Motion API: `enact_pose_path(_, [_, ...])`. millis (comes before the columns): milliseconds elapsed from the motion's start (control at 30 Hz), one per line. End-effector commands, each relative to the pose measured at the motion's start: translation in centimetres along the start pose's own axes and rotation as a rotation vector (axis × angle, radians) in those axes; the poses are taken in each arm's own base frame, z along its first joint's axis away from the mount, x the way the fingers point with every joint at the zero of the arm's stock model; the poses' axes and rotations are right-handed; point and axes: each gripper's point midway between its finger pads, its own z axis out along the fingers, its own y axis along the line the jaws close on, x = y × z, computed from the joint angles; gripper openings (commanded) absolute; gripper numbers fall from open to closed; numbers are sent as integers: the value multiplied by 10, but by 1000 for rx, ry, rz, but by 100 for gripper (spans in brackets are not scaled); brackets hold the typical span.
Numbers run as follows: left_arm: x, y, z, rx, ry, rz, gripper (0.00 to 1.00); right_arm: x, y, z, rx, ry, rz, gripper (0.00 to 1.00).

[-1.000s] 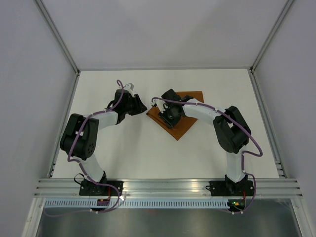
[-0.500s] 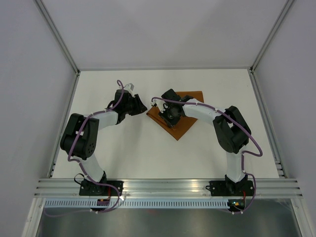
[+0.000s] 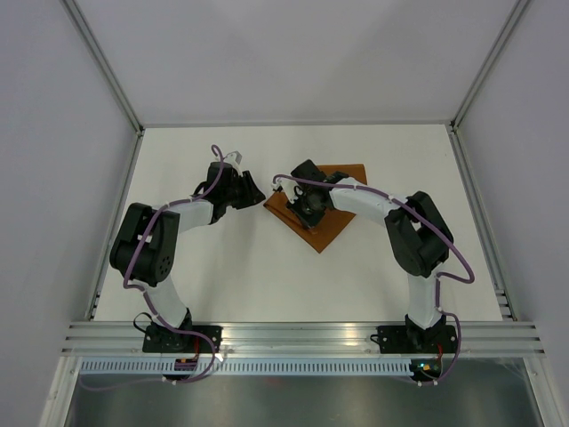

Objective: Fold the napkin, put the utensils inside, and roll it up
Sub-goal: Fold the napkin

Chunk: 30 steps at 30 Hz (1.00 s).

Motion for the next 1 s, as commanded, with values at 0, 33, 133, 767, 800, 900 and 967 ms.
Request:
enact_pose_path(0, [-8, -6, 3, 33, -20, -29, 45, -12, 2, -23, 6, -48, 13, 15])
enact_pose_path(33, [-7, -7, 3, 36, -16, -29, 45, -13, 2, -25, 7, -51, 14, 15])
enact_pose_path(133, [-8, -7, 4, 39, -16, -32, 45, -13, 3, -27, 3, -54, 17, 15])
enact_pose_path(767, [-14, -6, -1, 34, -42, -35, 45, -22, 5, -34, 136, -123, -67, 39])
enact_pose_path(800, [-17, -8, -3, 37, -51, -33, 45, -25, 6, -39, 139, -140, -65, 40])
enact_pose_path(900, [-22, -9, -6, 38, -58, -30, 46, -30, 7, -47, 143, -169, -65, 43])
enact_pose_path(967, [-27, -11, -7, 42, -67, -29, 46, -32, 9, -49, 142, -175, -71, 46])
